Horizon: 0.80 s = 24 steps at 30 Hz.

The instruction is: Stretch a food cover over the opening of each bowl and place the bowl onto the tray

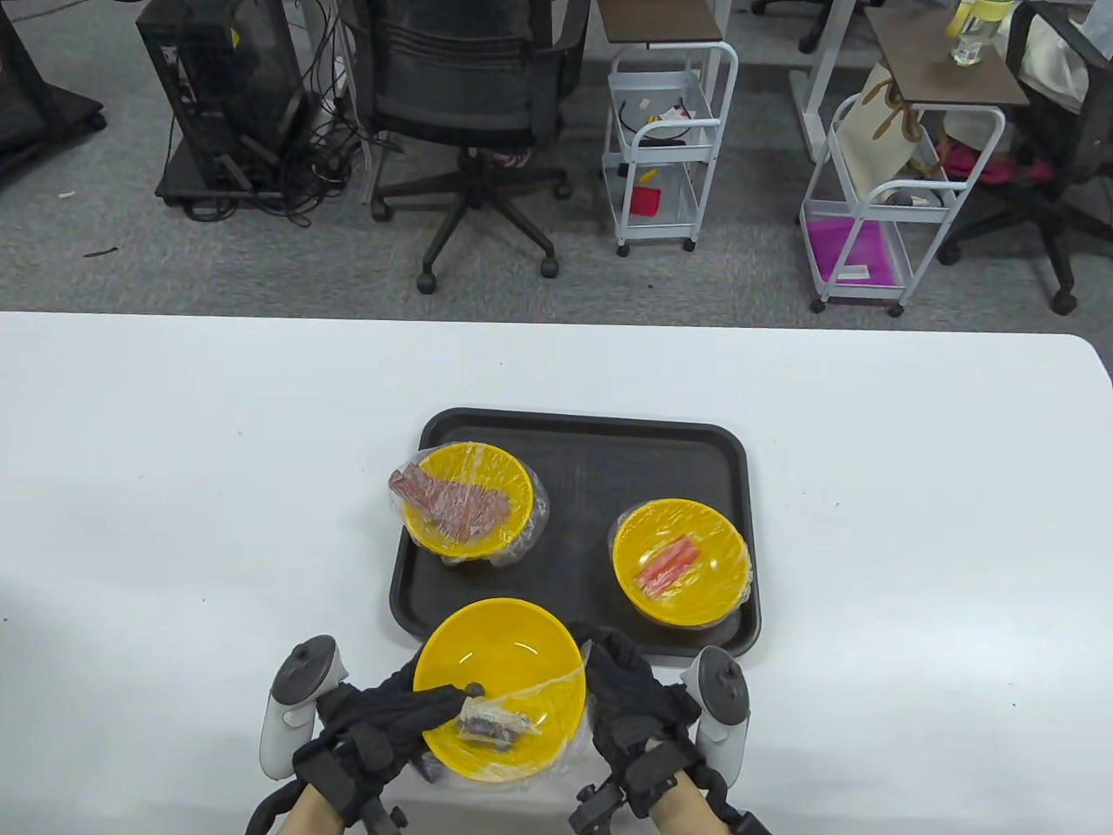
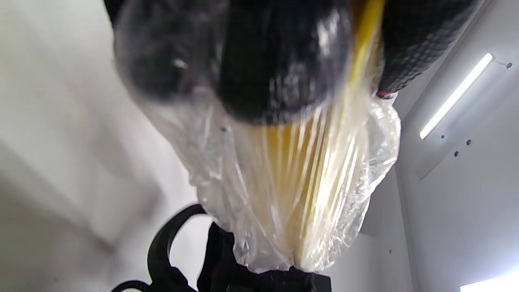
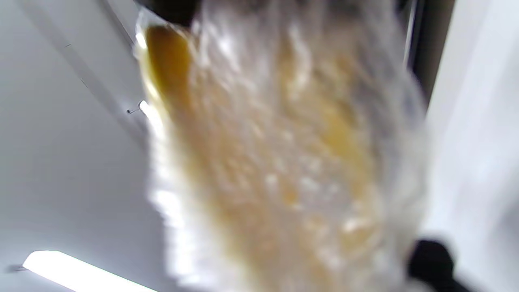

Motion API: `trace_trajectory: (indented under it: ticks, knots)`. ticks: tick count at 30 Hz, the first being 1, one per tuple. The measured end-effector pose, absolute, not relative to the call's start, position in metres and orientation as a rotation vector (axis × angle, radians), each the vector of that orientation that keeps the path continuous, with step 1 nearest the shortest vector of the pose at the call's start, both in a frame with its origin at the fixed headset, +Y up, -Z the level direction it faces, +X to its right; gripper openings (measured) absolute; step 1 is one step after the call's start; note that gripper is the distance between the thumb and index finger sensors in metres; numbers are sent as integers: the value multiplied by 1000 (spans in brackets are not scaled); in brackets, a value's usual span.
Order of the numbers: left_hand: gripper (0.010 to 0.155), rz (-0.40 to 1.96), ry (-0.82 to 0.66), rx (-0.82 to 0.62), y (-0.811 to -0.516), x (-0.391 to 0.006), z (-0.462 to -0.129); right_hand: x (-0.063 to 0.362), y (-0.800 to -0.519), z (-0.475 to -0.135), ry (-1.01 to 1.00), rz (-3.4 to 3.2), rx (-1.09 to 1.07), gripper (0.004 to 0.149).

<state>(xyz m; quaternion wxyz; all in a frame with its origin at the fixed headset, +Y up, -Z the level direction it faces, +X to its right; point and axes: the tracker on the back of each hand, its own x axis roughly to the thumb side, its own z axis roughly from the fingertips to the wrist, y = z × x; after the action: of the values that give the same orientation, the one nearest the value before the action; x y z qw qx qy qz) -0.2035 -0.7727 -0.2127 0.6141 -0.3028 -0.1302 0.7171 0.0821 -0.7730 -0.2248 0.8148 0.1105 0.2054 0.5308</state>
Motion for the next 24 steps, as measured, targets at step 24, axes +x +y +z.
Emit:
trace_trajectory:
  ticks: [24]
  knots:
    - [91,1435,-320,-614,-763,-205,-211,78,-771,-219,446,1157,263,40]
